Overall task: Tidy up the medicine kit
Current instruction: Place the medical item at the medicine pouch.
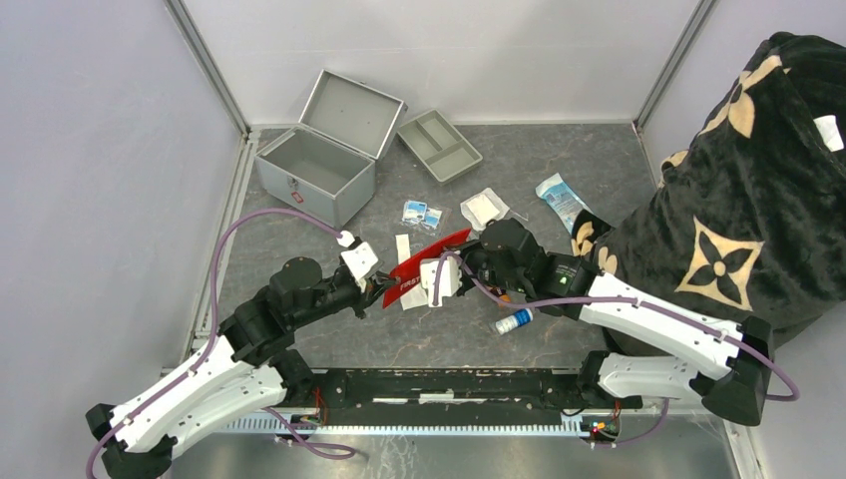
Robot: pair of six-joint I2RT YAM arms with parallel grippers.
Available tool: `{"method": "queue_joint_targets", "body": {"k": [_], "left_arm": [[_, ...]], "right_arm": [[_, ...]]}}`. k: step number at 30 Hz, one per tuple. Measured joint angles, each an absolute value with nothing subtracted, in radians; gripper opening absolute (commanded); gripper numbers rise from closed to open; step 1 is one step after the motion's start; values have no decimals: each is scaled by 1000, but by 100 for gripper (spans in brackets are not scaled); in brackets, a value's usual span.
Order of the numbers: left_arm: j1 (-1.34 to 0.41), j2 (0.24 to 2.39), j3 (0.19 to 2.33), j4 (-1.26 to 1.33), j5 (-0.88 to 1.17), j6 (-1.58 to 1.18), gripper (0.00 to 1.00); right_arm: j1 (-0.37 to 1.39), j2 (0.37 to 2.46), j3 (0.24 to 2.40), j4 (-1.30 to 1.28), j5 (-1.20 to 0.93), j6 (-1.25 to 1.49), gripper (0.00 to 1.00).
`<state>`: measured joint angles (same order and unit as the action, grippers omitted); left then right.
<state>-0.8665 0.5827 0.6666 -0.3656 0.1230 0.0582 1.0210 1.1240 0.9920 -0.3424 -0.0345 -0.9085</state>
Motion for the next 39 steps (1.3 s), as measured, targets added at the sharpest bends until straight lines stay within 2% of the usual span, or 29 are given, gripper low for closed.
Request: {"method": "queue_joint_targets", "body": {"k": [7,20,23,26,33,36,38,39], "left_arm": [[-867,582,667,-366,138,59,2],[-867,561,667,-392,164,138,2],[-867,564,673,-420,163,158,2],[-867,569,681,-436,162,178,2],[-867,569,691,-448,161,200,2],[-867,570,691,-448,164,200,2],[-867,572,691,-448,167,201,2],[-867,574,691,-448,168,201,2]], "right_arm": [[1021,1145,991,-337,-52,-896,7],[1021,1195,991,-366,-188,-868,11],[1021,1196,993,-383,-228,-862,15],[1021,1196,993,-385,-258,-858,25],[1021,1195,993,-385,-295,-849,33],[1021,1199,993,-385,-303,-845,42],[1021,1209,993,-385,-313,-840,55],[1021,1210,993,-385,-314,-838,58]]}}
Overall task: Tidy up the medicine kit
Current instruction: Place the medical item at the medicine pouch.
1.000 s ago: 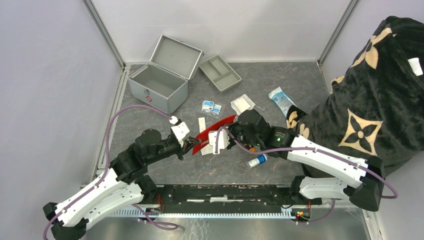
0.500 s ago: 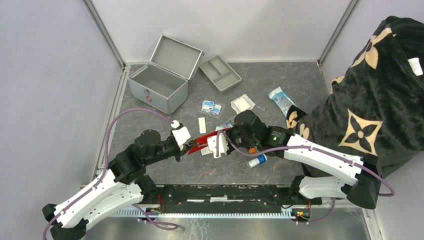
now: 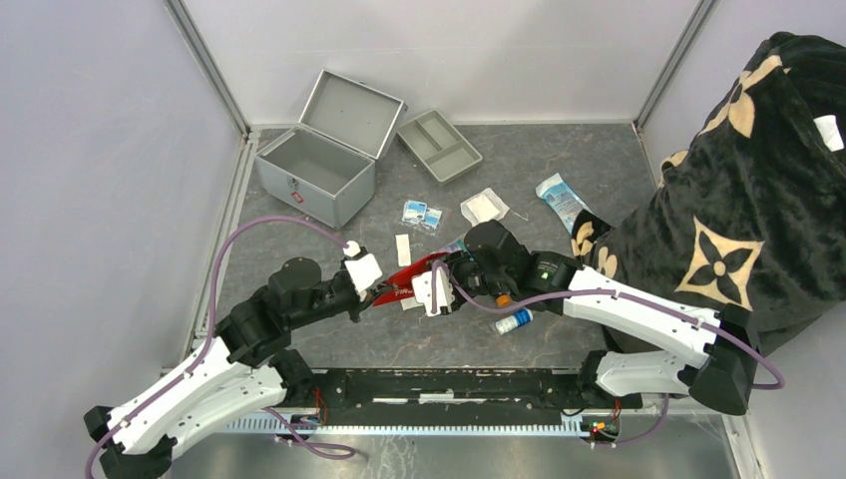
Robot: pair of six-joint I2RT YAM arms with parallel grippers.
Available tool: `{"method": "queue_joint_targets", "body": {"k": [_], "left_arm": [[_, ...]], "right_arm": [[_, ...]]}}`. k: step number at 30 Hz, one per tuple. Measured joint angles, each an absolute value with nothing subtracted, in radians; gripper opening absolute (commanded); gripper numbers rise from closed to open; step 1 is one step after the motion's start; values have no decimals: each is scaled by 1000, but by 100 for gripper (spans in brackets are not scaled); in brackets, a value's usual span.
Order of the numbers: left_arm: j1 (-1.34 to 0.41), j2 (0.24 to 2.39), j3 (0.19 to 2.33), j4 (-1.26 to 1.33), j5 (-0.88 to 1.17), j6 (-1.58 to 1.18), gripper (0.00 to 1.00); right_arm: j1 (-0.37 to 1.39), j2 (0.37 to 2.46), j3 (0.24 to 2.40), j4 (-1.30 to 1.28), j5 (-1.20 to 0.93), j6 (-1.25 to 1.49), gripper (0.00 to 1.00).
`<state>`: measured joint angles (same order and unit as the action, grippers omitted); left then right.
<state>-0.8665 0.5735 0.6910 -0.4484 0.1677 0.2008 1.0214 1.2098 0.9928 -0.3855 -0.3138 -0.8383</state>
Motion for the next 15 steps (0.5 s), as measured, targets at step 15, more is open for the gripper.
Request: {"method": "queue_joint_targets", "body": {"k": [15], "left_arm": [[-867,576,691,-450,170,203,2]], "right_arm": [[1021,1216,993,-387,-344,-834,92]]}}
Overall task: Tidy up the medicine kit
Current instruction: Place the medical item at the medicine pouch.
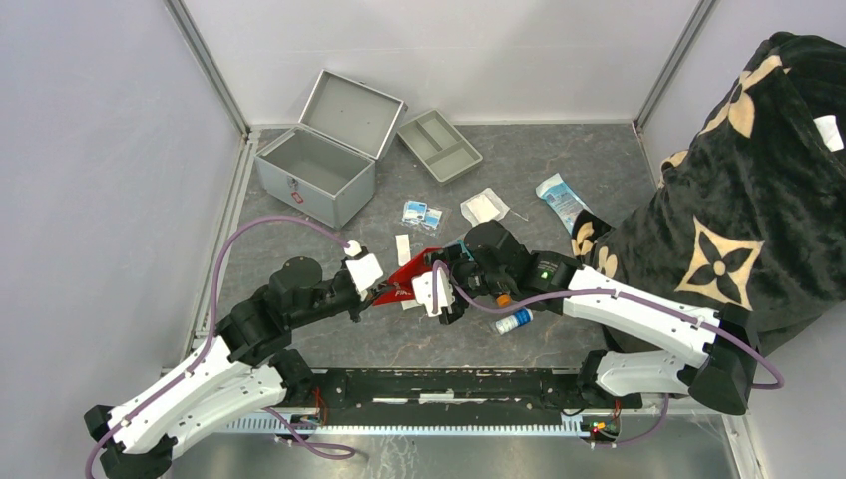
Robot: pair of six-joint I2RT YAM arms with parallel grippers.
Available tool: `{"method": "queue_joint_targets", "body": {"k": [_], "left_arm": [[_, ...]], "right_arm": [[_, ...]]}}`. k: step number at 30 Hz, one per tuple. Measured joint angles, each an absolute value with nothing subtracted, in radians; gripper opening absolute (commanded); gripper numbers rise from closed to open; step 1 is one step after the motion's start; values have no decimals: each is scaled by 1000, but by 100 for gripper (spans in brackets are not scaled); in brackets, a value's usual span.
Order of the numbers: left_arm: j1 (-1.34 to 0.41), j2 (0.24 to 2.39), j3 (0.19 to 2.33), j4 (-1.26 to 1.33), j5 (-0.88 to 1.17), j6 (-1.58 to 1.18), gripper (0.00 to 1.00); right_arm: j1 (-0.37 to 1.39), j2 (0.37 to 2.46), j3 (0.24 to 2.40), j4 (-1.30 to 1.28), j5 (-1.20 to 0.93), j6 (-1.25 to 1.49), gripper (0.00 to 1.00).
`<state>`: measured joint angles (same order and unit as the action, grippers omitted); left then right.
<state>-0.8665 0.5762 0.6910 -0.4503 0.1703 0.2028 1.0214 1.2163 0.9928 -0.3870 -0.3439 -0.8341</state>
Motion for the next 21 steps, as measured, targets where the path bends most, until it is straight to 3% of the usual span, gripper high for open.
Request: {"method": "queue_joint_targets", "body": {"k": [2,13,16,21], "left_arm": [[-867,577,691,-451,171,203,2],[-867,579,691,-460,170,204,2],[-867,580,691,-463,168,204,2],[-867,581,691,-462,158,204,2]], "right_arm": [[1021,1216,993,-387,-347,-834,98],[1021,1216,993,-388,-357,-835,98],[1021,1209,993,-389,-348,-835,94],[1021,1158,993,-391,-333,-826,80]]}}
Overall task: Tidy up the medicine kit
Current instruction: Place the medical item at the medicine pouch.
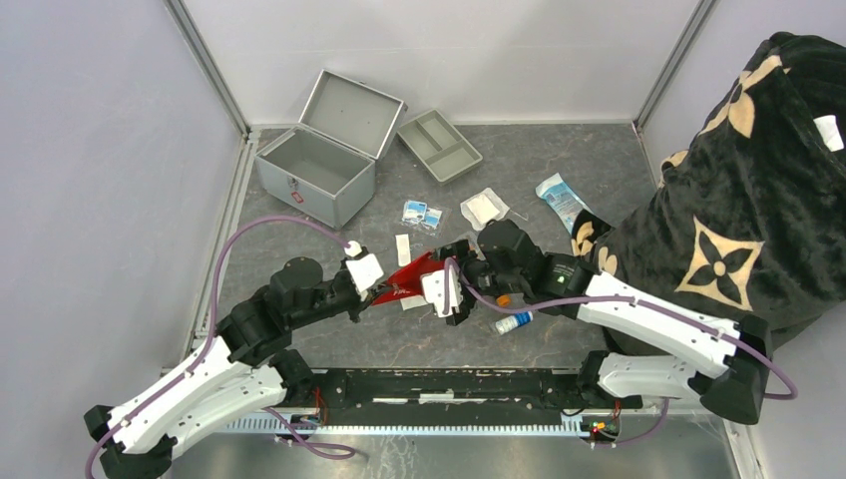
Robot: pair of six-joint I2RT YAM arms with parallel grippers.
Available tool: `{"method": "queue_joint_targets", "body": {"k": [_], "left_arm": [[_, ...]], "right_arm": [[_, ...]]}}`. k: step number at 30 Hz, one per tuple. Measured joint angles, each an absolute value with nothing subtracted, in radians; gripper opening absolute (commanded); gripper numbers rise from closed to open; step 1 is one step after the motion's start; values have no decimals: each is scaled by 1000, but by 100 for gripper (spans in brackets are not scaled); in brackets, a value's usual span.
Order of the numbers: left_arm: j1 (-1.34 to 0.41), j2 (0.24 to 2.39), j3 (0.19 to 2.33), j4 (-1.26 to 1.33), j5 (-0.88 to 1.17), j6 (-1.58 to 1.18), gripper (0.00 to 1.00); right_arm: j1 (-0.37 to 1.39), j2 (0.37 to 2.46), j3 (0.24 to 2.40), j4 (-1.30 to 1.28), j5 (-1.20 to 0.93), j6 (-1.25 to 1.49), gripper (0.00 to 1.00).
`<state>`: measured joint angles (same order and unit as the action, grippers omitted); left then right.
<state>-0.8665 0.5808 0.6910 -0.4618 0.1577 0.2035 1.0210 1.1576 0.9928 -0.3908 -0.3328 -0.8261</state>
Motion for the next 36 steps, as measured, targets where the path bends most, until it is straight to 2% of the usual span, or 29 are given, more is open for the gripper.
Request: {"method": "queue_joint_targets", "body": {"k": [8,12,16,19,23,28,33,34,36], "left_arm": [[-867,591,691,-462,113,203,2],[-867,591,691,-461,81,202,2],[-867,592,691,-456,39,196,2],[-867,593,691,-453,-21,158,2],[-867,570,677,-432,-142,91,2],[-867,502,655,-418,-274,20,2],[-867,432,647,-408,-361,-12,2],[-867,423,647,-408,-372,-15,2],[-867,409,645,-405,-387,-19,2]], "right_arm": [[1021,1071,991,-388,-334,-768,77],[1021,966,921,-306,-326,-698,75],[1021,830,795,-152,-226,-560,75],[1022,783,720,-49,-94,-428,81],[1023,799,680,-3,147,-193,98],[1023,845,653,-2,375,86,98],[1023,931,643,2,402,280,98],[1022,953,643,6,397,313,97],[1019,1009,643,10,383,387,87]]}}
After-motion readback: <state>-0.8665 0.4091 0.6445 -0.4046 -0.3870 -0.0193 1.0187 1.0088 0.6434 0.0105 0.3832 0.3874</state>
